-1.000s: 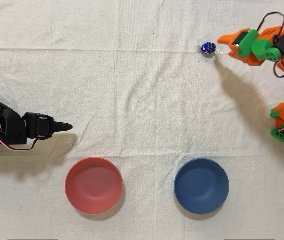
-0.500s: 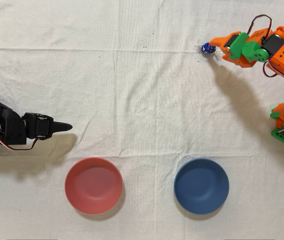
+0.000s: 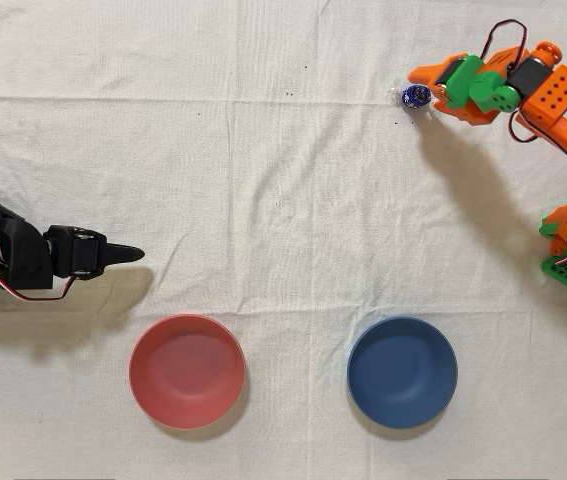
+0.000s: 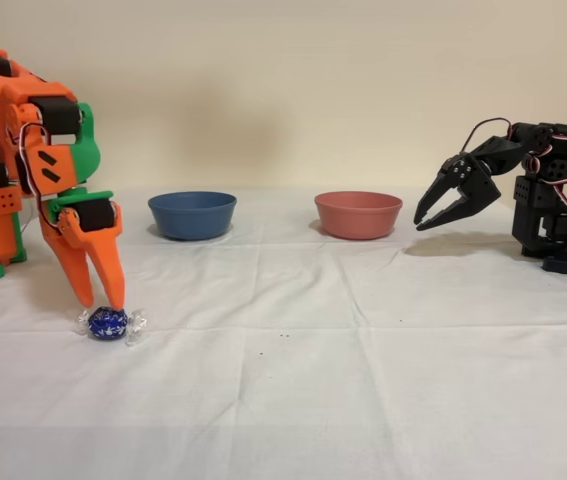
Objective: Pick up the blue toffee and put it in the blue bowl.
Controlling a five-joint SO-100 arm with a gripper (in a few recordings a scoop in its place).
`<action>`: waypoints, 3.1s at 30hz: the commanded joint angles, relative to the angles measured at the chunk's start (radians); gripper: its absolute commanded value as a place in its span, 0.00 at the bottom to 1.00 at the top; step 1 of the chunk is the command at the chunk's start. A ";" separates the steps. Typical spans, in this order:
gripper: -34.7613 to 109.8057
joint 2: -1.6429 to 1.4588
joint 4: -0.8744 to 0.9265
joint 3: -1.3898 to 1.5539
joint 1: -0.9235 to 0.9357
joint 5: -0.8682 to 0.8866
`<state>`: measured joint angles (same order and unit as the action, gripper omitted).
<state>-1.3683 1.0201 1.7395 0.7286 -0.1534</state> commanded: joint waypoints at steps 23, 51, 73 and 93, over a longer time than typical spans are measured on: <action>0.49 0.091 -0.054 -0.094 0.006 -0.034; 0.36 0.078 -0.064 -0.086 -0.008 -0.086; 0.36 -0.445 0.137 0.052 -0.225 -0.176; 0.35 -0.425 0.354 -0.344 -0.847 -0.213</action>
<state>-1.7902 1.3422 1.5370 -0.0169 -0.3636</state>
